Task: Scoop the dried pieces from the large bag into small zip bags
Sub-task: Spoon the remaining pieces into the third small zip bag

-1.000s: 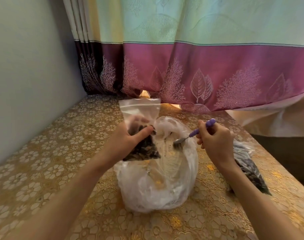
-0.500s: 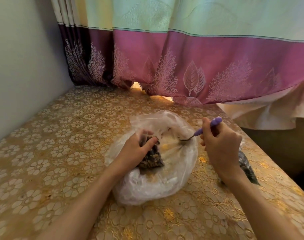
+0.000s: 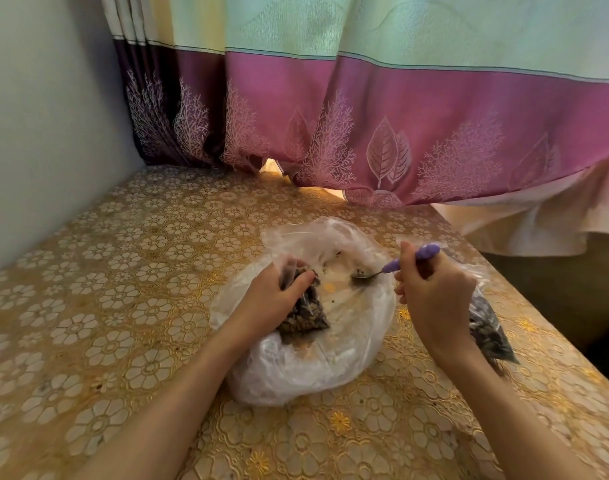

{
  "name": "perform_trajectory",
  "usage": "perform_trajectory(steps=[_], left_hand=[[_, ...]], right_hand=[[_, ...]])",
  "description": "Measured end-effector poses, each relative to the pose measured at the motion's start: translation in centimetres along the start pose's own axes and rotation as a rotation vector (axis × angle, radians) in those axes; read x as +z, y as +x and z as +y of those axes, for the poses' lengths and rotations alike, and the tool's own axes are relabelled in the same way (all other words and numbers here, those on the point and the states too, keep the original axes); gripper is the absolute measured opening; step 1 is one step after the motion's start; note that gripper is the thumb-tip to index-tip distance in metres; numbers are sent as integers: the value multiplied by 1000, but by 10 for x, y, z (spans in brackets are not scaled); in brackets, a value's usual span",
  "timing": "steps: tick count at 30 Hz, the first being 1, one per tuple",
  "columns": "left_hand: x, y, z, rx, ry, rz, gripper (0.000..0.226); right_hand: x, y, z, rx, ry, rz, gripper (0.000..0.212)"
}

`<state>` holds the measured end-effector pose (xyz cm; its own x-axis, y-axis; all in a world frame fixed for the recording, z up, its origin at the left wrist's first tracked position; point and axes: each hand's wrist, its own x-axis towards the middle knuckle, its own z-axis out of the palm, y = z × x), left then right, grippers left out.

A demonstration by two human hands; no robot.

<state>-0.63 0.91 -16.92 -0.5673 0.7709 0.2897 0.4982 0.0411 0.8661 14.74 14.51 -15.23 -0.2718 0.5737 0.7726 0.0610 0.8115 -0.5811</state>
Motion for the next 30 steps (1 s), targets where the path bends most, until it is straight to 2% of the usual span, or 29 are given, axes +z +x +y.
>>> perform_trajectory(steps=[6,14,17,20,24,26,30], left_hand=[[0,-1,0,-16,23,-5,2],[0,-1,2,-13,28,0,18],[0,-2,2,-13,16,0,15],[0,-1,1,-26,-18,-2,2],[0,-2,1,-39,-56,25,6],[0,-2,1,-24,-65,50,7],[1,0,-1,-36,-48,94,10]], right_hand=[[17,5,7,106,65,-8,25],[35,6,15,305,190,-3,31],[40,5,18,449,240,-13,34],[39,6,21,616,387,-20,33],[31,8,22,806,604,-4,43],[28,8,21,810,628,5,49],[20,11,9,719,615,17,50]])
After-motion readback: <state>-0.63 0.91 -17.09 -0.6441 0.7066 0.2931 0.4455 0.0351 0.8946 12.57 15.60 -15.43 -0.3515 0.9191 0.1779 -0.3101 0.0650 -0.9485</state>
